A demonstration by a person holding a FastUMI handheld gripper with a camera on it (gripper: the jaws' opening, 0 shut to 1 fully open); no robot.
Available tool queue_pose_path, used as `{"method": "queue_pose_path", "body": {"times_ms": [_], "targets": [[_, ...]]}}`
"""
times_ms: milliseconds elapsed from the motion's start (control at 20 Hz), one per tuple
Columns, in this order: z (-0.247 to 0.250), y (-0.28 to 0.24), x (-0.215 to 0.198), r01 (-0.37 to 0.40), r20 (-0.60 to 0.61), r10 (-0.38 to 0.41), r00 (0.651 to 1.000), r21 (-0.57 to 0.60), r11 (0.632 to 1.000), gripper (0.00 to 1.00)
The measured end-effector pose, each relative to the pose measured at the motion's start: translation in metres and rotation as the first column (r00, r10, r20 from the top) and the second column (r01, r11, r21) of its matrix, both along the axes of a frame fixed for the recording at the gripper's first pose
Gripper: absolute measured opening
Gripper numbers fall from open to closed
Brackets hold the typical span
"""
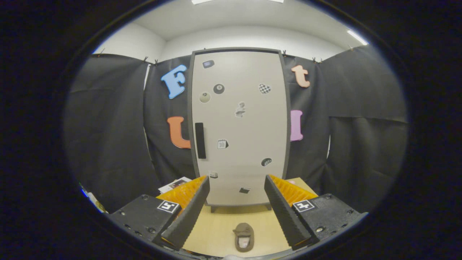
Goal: Open the shoe cabinet door, grab the shoes and put them into the shoe cabinet, then close the shoe cabinet door.
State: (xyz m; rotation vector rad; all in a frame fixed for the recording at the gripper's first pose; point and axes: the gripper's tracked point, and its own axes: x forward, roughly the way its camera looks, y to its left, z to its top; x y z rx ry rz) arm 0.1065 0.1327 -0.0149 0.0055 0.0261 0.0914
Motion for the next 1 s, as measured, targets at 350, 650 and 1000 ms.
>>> {"method": "queue_pose_path", "body": {"times_ms": [350,650,1000], "targets": [[0.024,0.073,0.101,-0.081,0.043,0.082,0.996,-0.024,0.996,0.99],[0.019,0.108,0.185,-0.102,-0.005,0.102,0.995,-0.061,0.993,0.99],[0.014,0.113,0.238,-0.076,-0.051,0.075,0.996,-0.020,0.997,0.84]]}}
